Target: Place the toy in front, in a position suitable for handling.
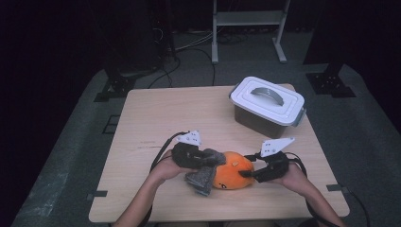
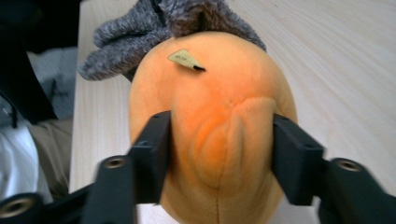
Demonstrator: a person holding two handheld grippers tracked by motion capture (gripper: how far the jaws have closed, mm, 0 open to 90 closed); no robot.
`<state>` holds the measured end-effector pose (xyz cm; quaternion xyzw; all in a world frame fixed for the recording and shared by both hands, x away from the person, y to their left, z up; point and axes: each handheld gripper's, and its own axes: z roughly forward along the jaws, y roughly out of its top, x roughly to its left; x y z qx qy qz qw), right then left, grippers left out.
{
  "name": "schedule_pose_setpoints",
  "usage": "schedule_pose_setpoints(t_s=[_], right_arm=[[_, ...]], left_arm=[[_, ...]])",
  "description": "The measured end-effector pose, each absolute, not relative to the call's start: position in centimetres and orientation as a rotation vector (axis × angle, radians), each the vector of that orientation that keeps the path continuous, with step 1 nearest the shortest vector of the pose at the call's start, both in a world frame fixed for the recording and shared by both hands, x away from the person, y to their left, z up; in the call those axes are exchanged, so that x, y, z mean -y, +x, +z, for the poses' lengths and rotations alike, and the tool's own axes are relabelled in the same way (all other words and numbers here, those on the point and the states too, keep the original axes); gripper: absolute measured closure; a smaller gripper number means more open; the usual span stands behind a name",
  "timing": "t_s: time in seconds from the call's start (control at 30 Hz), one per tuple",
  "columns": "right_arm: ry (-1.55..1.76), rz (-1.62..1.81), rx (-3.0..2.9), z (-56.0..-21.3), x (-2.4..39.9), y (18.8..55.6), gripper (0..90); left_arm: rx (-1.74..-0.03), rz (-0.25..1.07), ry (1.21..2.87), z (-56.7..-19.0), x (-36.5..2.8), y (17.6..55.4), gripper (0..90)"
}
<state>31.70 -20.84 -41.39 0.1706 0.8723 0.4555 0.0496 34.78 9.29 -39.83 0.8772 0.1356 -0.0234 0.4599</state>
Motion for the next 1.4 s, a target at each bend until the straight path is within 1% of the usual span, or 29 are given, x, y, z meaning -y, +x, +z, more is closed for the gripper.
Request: schedule_pose_setpoints(t_s=[0.03, 0.17, 0.23, 0.27, 0.33, 0.4, 0.5, 0.7, 1.03, 1.17, 1.23, 1.33, 1.4], right_arm=[[0.508, 1.37, -2.655, -41.0, 20.7, 31.8, 34.9], [0.396, 1.333, -2.655, -39.4, 19.5, 32.3, 32.9], [0.337, 1.293, -2.672, -39.2, 18.4, 32.6, 32.6], [0.325, 1.256, -2.689, -39.3, 17.9, 32.7, 34.0], [0.313, 1.236, -2.716, -39.7, 17.3, 33.0, 41.8], [0.335, 1.238, -2.713, -39.9, 17.0, 33.1, 47.8], [0.341, 1.225, -2.704, -40.0, 16.6, 33.1, 53.2], [0.375, 1.23, -2.702, -40.2, 17.8, 33.1, 55.5], [0.453, 1.295, -2.679, -40.8, 20.2, 32.8, 55.6], [0.465, 1.305, -2.682, -40.8, 20.7, 32.6, 55.1], [0.463, 1.301, -2.693, -40.7, 20.8, 32.6, 52.8], [0.433, 1.268, -2.691, -40.0, 20.5, 32.6, 40.5], [0.399, 1.227, -2.688, -39.4, 20.0, 32.6, 36.0]], left_arm=[[-0.336, -0.055, 2.16, -39.8, -9.3, 34.8, 75.6], [-0.335, -0.061, 2.158, -39.8, -9.2, 34.9, 75.6], [-0.33, -0.062, 2.157, -39.6, -9.1, 34.9, 75.7], [-0.329, -0.061, 2.155, -39.5, -9.2, 34.9, 75.6], [-0.322, -0.069, 2.143, -39.3, -9.3, 34.9, 75.6], [-0.311, -0.085, 2.119, -39.0, -9.3, 34.8, 75.6], [-0.291, -0.09, 2.113, -38.9, -8.9, 34.6, 75.6], [-0.307, -0.074, 2.141, -39.5, -9.0, 34.6, 75.6], [-0.36, -0.079, 2.15, -40.5, -9.6, 35.1, 75.6], [-0.36, -0.086, 2.143, -40.6, -9.3, 35.0, 75.6], [-0.353, -0.087, 2.149, -40.5, -9.2, 35.0, 75.6], [-0.349, -0.086, 2.153, -40.5, -9.0, 35.0, 75.6], [-0.351, -0.084, 2.152, -40.5, -9.0, 35.1, 75.6]])
